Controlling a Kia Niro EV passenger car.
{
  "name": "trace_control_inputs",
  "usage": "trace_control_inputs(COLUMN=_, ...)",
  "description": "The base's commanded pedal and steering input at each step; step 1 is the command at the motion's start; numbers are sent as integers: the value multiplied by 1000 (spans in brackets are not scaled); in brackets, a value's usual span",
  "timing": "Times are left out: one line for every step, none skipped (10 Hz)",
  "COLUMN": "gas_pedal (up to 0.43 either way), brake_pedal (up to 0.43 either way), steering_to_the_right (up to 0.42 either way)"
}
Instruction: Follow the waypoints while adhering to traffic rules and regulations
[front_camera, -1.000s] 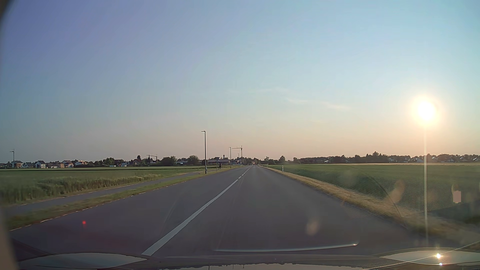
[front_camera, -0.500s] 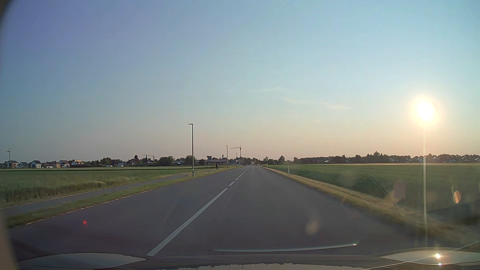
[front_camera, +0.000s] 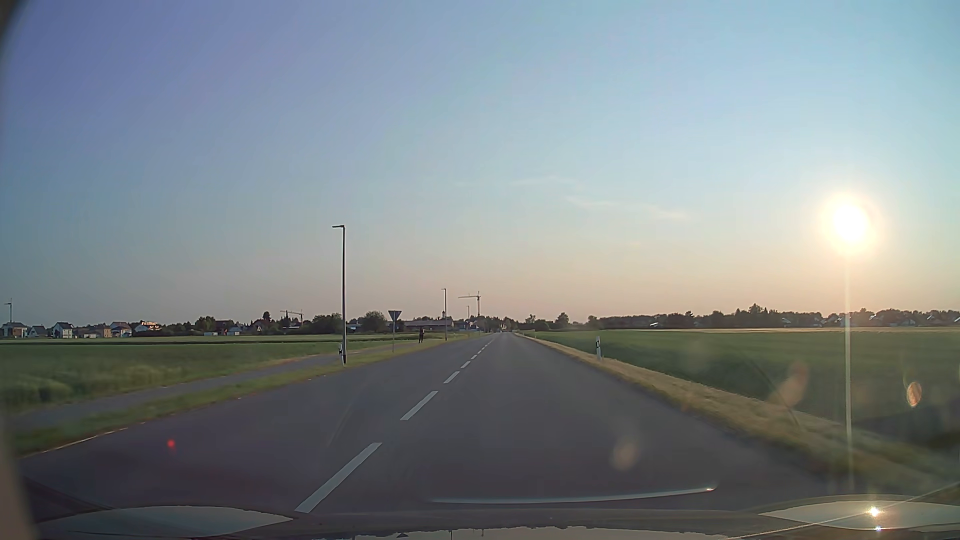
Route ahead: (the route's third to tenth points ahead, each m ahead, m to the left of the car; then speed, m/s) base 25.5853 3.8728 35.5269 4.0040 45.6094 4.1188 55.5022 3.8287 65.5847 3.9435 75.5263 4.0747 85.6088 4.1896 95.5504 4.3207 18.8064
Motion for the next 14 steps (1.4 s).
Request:
trace_control_inputs(gas_pedal=488, brake_pedal=18, steering_to_the_right=-7)
trace_control_inputs(gas_pedal=488, brake_pedal=18, steering_to_the_right=-6)
trace_control_inputs(gas_pedal=488, brake_pedal=18, steering_to_the_right=-5)
trace_control_inputs(gas_pedal=488, brake_pedal=18, steering_to_the_right=-5)
trace_control_inputs(gas_pedal=488, brake_pedal=18, steering_to_the_right=-4)
trace_control_inputs(gas_pedal=488, brake_pedal=18, steering_to_the_right=-4)
trace_control_inputs(gas_pedal=488, brake_pedal=12, steering_to_the_right=-4)
trace_control_inputs(gas_pedal=488, brake_pedal=18, steering_to_the_right=-4)
trace_control_inputs(gas_pedal=488, brake_pedal=18, steering_to_the_right=-4)
trace_control_inputs(gas_pedal=488, brake_pedal=18, steering_to_the_right=-4)
trace_control_inputs(gas_pedal=488, brake_pedal=18, steering_to_the_right=-3)
trace_control_inputs(gas_pedal=488, brake_pedal=18, steering_to_the_right=-2)
trace_control_inputs(gas_pedal=488, brake_pedal=18, steering_to_the_right=-1)
trace_control_inputs(gas_pedal=488, brake_pedal=18, steering_to_the_right=-1)
